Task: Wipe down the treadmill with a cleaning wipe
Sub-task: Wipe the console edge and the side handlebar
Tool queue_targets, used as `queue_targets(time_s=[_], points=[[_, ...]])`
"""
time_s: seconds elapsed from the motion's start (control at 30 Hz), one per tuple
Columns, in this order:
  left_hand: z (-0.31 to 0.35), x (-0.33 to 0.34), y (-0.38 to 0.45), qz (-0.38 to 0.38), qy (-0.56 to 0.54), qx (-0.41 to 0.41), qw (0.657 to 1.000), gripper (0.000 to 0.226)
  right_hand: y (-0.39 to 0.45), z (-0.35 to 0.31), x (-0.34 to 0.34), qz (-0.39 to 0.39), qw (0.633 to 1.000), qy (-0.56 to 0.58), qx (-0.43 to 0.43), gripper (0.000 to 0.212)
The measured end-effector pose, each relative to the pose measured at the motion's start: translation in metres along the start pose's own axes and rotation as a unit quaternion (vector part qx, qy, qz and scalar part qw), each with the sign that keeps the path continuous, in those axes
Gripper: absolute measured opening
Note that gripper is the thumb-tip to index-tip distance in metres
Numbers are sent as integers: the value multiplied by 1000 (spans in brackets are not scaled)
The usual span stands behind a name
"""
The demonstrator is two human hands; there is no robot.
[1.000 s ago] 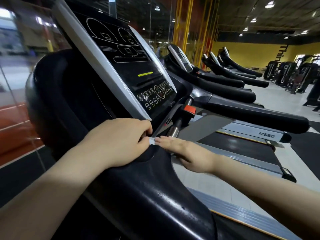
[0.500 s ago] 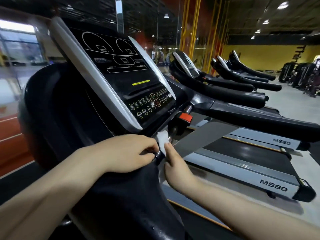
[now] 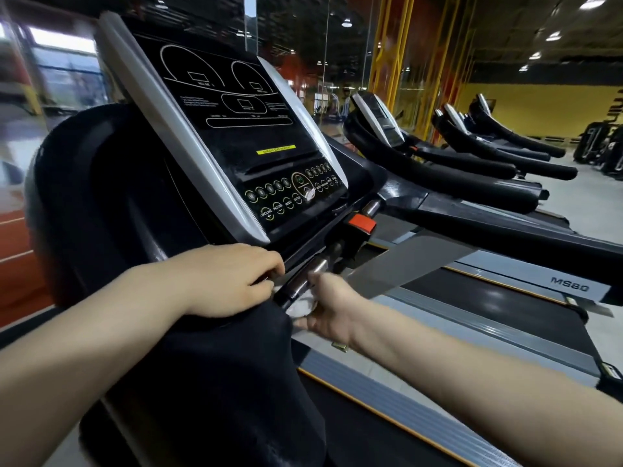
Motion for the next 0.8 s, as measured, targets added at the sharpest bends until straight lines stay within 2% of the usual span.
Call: queue_targets(time_s=[0.1, 0.17, 0.2, 0.27, 0.33, 0.4, 0.47, 0.5, 0.53, 0.6, 0.73, 0.8], points=[[1, -5, -1, 21, -1, 5, 1000, 25, -31, 5, 4, -77, 996, -46, 11, 24], [0, -6, -1, 28, -3, 4, 1000, 24, -39, -13, -14, -87, 978, -187, 19, 19], [1, -6, -1, 30, -2, 4, 1000, 24, -42, -30, -25, -84, 945, -314, 19, 15], [1, -4, 0, 28, 0, 3, 1000, 25, -38, -79, -40, -87, 848, -522, -38, 15], [0, -4, 0, 25, 0, 1, 1000, 27, -23, -140, -46, -5, 783, -599, -168, 26], [1, -4, -1, 26, -5, 2, 1000, 27, -4, -193, -48, 142, 690, -639, -308, 43], [1, -5, -2, 31, -7, 4, 999, 26, 29, -208, -48, 197, 590, -701, -350, 44], [1, -5, -2, 32, -7, 5, 999, 26, 51, -206, -50, 182, 563, -732, -338, 39], [0, -4, -2, 32, -7, 4, 999, 26, 73, -195, -52, 148, 554, -758, -312, 33], [-1, -2, -1, 29, -5, 5, 1000, 27, 103, -172, -62, 67, 575, -770, -268, 34], [0, 2, -1, 12, -14, 6, 1000, 24, 101, -162, -68, -4, 621, -725, -298, 42], [1, 2, -1, 3, -21, 5, 1000, 22, 95, -156, -63, -85, 626, -717, -295, 45]])
Point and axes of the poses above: each hand's wrist, its own y-axis towards the middle knuckle, its own x-axis out of the palm, z = x × y, the point moved 7 cm from there along y, towards the middle knuckle, and after that the axes turned 6 degrees about -x, right-handed, at the moved point
